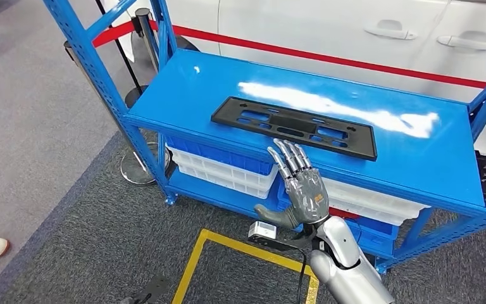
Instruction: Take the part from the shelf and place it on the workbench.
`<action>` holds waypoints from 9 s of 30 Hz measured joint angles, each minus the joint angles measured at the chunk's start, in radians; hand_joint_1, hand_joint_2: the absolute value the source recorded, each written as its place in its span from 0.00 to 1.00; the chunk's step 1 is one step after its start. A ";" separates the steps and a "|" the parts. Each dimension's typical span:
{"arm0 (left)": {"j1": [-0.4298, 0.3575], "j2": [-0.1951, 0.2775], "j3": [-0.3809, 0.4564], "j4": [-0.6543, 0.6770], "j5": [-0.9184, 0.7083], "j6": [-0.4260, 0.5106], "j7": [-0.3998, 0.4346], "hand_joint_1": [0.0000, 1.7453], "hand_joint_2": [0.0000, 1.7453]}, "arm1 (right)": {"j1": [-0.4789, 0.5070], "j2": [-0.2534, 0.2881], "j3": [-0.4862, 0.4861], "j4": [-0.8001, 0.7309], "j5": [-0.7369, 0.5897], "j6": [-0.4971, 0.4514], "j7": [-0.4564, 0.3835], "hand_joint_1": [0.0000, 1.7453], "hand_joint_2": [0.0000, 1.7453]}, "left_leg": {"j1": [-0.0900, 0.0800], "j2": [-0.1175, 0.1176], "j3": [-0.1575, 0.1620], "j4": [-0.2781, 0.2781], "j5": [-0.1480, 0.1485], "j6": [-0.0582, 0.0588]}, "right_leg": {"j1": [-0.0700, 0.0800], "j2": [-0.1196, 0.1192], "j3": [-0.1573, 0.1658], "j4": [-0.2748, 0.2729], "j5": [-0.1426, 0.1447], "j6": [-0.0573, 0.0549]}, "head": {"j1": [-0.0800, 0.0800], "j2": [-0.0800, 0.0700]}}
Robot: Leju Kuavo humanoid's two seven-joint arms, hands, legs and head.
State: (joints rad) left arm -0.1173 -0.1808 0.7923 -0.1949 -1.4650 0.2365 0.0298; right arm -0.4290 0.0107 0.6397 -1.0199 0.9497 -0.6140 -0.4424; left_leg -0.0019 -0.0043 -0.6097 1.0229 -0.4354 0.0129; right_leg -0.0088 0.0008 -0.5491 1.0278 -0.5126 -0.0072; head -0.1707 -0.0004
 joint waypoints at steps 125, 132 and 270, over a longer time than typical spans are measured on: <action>0.004 -0.003 -0.022 0.002 0.005 0.003 -0.066 0.00 1.00 | -0.472 -0.007 -0.184 -0.084 -0.600 0.752 -0.029 1.00 1.00 | 0.012 -0.004 0.005 -0.024 0.008 0.001 | -0.005 0.005 -0.087 0.049 0.012 0.019 | 0.000 0.000; 0.010 -0.003 -0.015 0.002 0.022 0.039 -0.094 0.00 0.75 | -0.393 -0.082 -0.230 -0.370 -0.960 0.921 -0.047 1.00 1.00 | 0.008 -0.009 0.016 -0.014 -0.006 0.011 | -0.004 0.004 -0.134 0.160 0.008 0.017 | 0.000 0.000; 0.017 -0.024 0.029 0.003 0.051 0.099 -0.087 0.00 1.00 | 0.147 -0.112 -0.266 -0.667 -1.128 0.979 -0.002 1.00 1.00 | 0.013 0.004 -0.110 0.234 -0.079 -0.040 | -0.014 -0.045 -0.035 0.034 0.011 -0.014 | -0.003 0.000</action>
State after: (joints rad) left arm -0.0998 -0.2046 0.8208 -0.1919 -1.4137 0.3351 -0.0572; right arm -0.2817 -0.1017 0.3739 -1.6870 -0.1785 0.3655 -0.4441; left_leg 0.0113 -0.0004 -0.7195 1.2565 -0.5145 -0.0272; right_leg -0.0223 -0.0446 -0.5837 1.0617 -0.5020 -0.0217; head -0.1736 -0.0004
